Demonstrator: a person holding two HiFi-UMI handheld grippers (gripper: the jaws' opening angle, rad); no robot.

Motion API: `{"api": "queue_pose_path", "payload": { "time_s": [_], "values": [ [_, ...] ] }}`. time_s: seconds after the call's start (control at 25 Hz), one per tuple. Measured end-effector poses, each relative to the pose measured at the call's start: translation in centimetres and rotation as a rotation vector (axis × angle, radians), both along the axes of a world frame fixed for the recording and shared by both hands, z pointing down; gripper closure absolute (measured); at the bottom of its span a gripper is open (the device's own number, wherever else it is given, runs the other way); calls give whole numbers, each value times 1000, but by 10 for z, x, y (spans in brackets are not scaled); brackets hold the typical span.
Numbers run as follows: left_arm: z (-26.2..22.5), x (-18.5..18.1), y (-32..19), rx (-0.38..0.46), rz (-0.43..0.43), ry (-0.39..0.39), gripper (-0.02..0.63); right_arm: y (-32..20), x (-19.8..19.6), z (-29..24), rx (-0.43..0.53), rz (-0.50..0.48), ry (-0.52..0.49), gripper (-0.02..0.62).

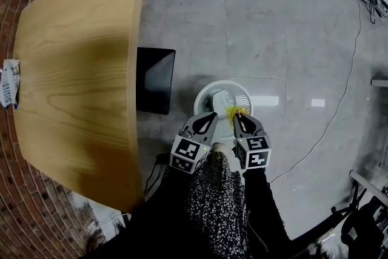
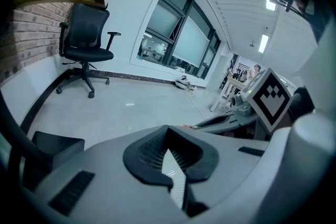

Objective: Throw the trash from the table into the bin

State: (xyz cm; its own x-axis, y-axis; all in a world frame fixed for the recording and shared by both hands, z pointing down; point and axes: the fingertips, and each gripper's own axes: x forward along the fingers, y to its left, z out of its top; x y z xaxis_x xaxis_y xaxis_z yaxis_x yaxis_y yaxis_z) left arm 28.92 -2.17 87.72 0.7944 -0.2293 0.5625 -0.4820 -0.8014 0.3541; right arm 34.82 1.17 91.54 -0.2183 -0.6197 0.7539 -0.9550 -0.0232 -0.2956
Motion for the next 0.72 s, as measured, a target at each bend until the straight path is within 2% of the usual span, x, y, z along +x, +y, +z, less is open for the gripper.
{"api": "queue_pose_path", "payload": {
  "time_s": [0.08,0.16,0.2,0.36,0.48,0.72],
  "values": [
    [-5,3,1,-4,0,11,601,-2,2,2,-7,16,4,534],
    [-7,4,4,-11,-1,15,600,-1,2,4,-20,29,-9,427],
    [-8,5,6,-16,0,15,600,0,1,4,-29,33,-15,402],
    [-13,6,13,-26,11,17,600,3,-2,1,-51,34,-41,374],
    [-26,7,14,-18,21,24,600,-2,-1,-13,-18,42,-66,376],
    [-57,7,3,15,6,36,600,-20,5,-52,44,16,-32,377]
  ]
}}
